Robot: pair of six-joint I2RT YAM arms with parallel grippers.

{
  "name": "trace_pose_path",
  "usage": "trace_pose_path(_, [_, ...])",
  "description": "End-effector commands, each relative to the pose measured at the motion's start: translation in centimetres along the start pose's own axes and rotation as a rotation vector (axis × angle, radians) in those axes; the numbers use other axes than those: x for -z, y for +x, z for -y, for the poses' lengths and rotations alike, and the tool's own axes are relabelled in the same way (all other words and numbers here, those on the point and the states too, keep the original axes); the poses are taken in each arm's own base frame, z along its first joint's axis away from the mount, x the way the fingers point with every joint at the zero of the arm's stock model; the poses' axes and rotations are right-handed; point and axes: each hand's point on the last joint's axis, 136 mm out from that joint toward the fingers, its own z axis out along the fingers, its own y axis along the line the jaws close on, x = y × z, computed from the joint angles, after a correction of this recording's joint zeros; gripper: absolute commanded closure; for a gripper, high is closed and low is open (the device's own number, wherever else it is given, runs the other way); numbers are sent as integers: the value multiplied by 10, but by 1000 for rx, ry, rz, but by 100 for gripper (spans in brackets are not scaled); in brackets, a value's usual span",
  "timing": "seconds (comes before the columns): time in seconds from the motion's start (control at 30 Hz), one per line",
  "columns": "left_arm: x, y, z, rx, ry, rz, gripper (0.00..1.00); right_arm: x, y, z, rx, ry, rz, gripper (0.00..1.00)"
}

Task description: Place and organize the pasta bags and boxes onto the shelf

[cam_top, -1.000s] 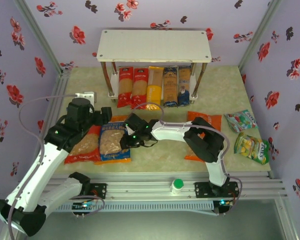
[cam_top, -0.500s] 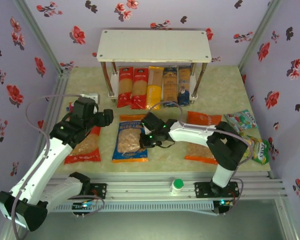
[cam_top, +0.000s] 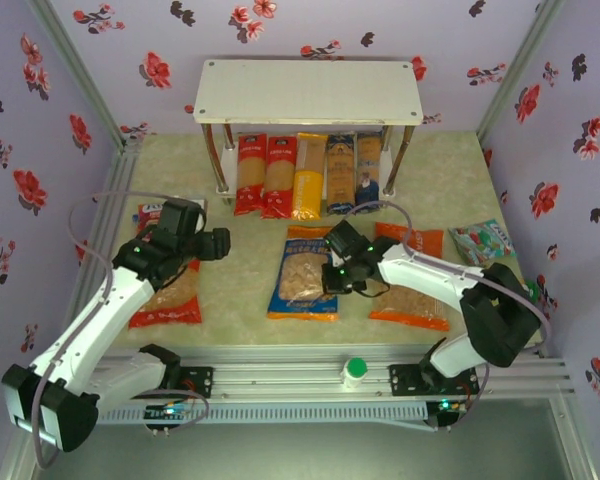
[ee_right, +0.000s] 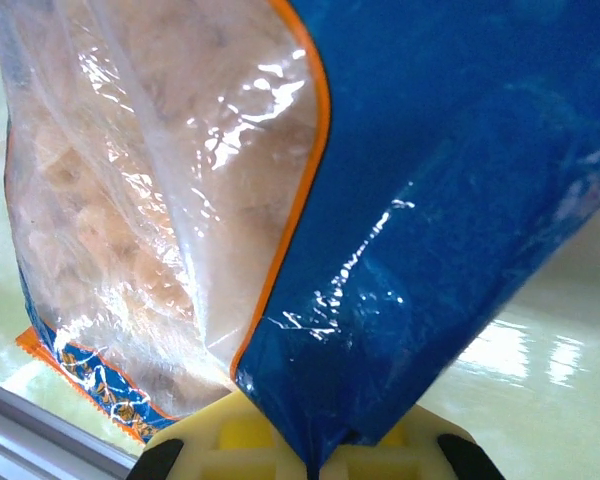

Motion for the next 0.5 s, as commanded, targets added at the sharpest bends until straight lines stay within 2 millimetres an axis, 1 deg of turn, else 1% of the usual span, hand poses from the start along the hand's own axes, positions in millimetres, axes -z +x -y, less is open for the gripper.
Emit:
trace_pose_path(0.0, [-10, 28, -10, 31, -43, -89, 19, 8, 0, 26, -7, 85, 19, 100])
trace_pose_path(0.1, [-16, 44, -14, 38, -72, -119, 19, 10, 2, 38, -24, 116, 21, 100])
trace_pose_path(0.17, [-19, 54, -18, 35, -106, -139, 19, 12, 2, 40, -28, 115, 24, 99])
trace_pose_path(0.23, [-21, 61, -22, 36, -135, -154, 19, 15, 0, 37, -20, 99, 35, 67])
trace_pose_path(0.27, [-23, 66, -22, 38, -145, -166, 18, 18, -1, 34, -14, 87, 45, 46])
trace_pose_path(0.3, [-25, 70, -24, 43, -155, -178, 17, 23, -4, 29, -6, 69, 60, 33])
trace_pose_path(0.33, [-26, 74, -24, 46, -163, -188, 17, 28, -7, 25, 1, 52, 76, 26])
trace_pose_path(0.4, [-29, 85, -28, 44, -203, -214, 16, 44, -16, 14, 17, 11, 135, 16])
trace_pose_path(0.47, [-32, 94, -34, 46, -249, -238, 15, 62, -23, 6, 33, -17, 193, 12])
